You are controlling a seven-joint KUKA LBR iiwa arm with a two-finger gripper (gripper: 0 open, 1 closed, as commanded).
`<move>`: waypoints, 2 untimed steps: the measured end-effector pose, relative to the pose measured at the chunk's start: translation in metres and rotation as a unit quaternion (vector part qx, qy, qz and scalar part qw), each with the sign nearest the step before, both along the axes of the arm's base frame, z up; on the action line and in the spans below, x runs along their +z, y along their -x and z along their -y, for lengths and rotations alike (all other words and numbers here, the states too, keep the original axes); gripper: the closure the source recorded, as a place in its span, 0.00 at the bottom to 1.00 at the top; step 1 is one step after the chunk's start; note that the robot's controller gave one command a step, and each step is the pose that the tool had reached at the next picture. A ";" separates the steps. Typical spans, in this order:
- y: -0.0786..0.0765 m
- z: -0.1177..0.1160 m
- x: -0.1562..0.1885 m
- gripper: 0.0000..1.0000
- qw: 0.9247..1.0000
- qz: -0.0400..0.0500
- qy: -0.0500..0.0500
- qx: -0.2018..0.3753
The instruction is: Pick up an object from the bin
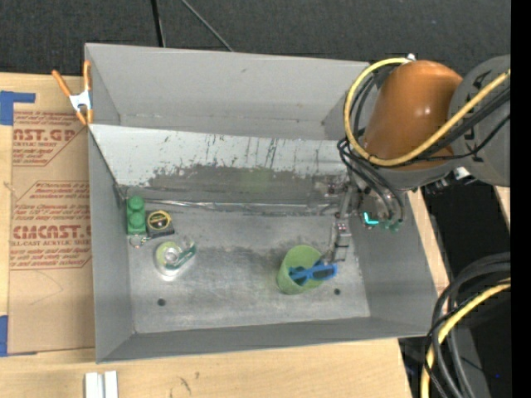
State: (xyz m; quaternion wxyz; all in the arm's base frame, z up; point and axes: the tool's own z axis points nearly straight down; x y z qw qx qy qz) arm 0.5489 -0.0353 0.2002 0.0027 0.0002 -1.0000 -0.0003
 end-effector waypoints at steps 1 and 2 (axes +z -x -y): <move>0.050 0.030 -0.130 0.00 0.997 0.003 0.001 -0.076; 0.050 0.027 -0.127 1.00 0.997 0.001 -0.001 -0.074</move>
Offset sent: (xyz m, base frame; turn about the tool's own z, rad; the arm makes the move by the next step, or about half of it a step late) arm -0.0503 -0.0291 -0.1302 0.1497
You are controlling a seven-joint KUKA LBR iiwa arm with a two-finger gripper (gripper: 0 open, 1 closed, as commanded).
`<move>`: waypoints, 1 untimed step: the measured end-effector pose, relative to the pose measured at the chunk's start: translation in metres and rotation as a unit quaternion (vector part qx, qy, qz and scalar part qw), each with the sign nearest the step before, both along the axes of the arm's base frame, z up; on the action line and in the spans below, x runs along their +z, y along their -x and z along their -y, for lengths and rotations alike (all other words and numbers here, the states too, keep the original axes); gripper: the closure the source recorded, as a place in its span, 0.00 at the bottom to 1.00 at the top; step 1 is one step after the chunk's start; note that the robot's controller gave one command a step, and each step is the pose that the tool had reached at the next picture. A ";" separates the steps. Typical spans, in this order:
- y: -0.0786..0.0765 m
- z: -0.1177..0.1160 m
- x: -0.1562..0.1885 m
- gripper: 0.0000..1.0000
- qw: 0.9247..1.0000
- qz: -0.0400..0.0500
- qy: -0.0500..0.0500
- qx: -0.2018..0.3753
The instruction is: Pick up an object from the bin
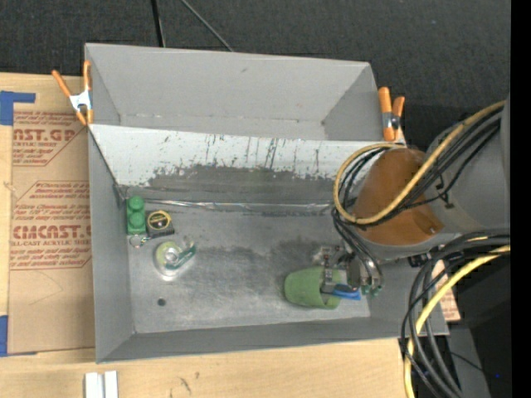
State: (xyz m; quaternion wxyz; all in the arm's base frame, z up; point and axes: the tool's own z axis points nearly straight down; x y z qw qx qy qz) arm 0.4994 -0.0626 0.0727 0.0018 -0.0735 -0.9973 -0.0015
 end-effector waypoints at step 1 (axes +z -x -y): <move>0.002 0.005 0.127 1.00 1.000 0.006 0.002 0.022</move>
Offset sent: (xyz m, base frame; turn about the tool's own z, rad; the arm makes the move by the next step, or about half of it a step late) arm -0.0044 -0.0053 0.1229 -0.0441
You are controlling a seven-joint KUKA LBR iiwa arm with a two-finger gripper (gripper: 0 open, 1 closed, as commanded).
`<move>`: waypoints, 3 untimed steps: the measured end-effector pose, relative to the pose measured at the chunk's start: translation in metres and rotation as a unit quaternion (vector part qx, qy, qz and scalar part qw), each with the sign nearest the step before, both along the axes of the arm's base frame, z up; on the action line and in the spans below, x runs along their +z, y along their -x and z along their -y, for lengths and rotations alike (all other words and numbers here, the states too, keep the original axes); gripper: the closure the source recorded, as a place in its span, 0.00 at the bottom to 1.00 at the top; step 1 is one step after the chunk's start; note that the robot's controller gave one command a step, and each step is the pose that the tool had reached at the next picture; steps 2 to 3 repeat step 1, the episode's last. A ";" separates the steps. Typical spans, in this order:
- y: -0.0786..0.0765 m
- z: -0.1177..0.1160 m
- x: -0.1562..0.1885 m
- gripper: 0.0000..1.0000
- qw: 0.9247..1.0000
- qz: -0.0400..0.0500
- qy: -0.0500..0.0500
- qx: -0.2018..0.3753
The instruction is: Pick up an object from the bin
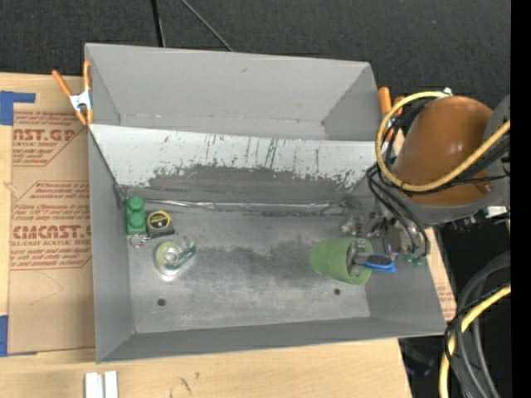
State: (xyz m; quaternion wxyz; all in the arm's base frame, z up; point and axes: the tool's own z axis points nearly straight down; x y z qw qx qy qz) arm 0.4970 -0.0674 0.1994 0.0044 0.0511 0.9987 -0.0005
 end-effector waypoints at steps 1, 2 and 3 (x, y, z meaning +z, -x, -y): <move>0.003 0.002 0.064 1.00 0.987 -0.001 0.001 0.162; 0.003 0.002 0.064 1.00 0.987 -0.001 0.001 0.162; 0.003 0.002 0.064 1.00 0.987 -0.001 0.001 0.162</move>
Offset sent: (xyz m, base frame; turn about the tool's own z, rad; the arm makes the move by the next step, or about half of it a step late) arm -0.0043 -0.0023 0.0622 -0.3238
